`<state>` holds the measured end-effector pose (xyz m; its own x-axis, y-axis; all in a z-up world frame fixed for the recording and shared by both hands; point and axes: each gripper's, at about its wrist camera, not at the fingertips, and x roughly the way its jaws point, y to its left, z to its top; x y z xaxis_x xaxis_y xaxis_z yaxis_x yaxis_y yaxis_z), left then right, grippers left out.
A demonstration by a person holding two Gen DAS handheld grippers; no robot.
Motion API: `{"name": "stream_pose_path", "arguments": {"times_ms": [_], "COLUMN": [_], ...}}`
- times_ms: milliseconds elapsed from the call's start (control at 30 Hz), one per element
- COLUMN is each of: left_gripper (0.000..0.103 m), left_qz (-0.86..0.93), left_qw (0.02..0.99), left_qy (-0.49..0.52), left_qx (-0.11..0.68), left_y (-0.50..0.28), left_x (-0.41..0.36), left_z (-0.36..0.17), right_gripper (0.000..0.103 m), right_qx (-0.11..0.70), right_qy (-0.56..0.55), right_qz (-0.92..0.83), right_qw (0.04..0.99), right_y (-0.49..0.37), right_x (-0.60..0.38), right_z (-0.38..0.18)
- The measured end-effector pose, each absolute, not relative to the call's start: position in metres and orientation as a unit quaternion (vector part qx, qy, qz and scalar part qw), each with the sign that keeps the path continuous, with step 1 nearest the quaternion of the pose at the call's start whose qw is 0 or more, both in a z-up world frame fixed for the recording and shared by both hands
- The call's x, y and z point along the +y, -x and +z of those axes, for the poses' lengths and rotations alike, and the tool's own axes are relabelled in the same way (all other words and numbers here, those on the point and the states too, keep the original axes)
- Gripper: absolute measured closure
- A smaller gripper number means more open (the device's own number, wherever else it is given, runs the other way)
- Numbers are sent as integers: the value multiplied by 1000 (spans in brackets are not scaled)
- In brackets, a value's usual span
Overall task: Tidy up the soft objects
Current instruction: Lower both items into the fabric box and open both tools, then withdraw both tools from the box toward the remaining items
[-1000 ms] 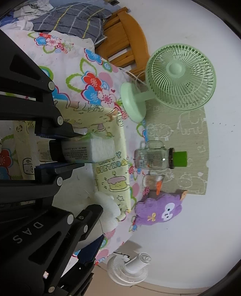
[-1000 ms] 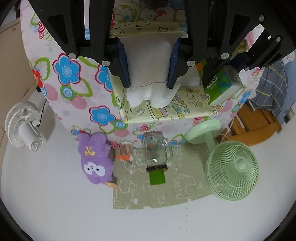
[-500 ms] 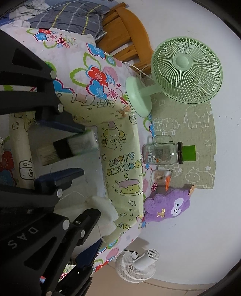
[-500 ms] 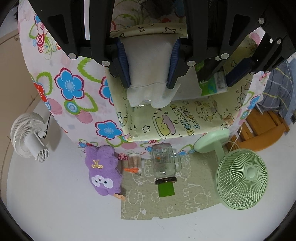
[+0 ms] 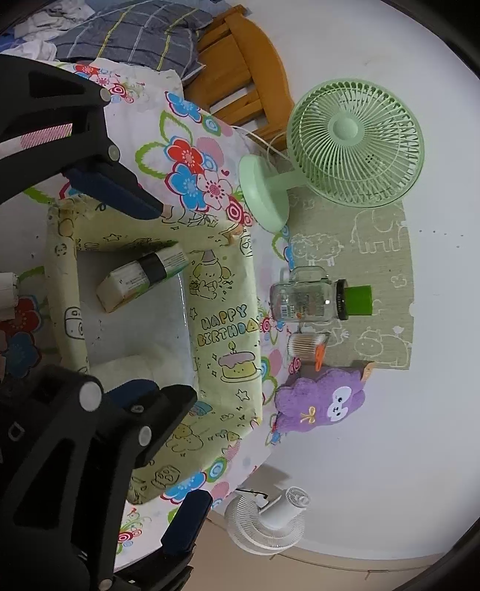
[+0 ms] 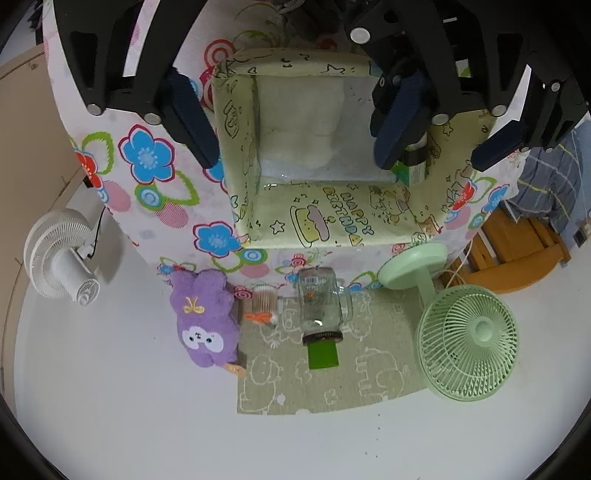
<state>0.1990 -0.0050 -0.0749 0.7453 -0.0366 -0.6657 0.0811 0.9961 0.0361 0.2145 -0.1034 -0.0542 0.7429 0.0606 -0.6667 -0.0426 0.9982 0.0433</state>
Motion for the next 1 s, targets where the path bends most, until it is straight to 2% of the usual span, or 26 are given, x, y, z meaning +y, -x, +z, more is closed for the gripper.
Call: {"name": "stream_pose_path", "arguments": {"times_ms": [167,800,1000], "left_gripper": [6,4,0], "left_qz": [-30,-32,-29], "left_qw": [936,950,954], "left_qy": [-30,-24,-22], "left_qx": [348,309,298], "left_y": [-190,-141,-127], "left_x": [-7,-13,-14], "left_z": [-66,-34,-26], "right_gripper": [10,4,2], "right_qx": [351,310,296], "right_qy": [-16,-13,-7], "right_qz": [34,39,45], "right_qw": [935,950,954], "right_y": [-206,-157,-141], "right_x": [-106,-111,-112], "right_z": [-46,-9,1]}}
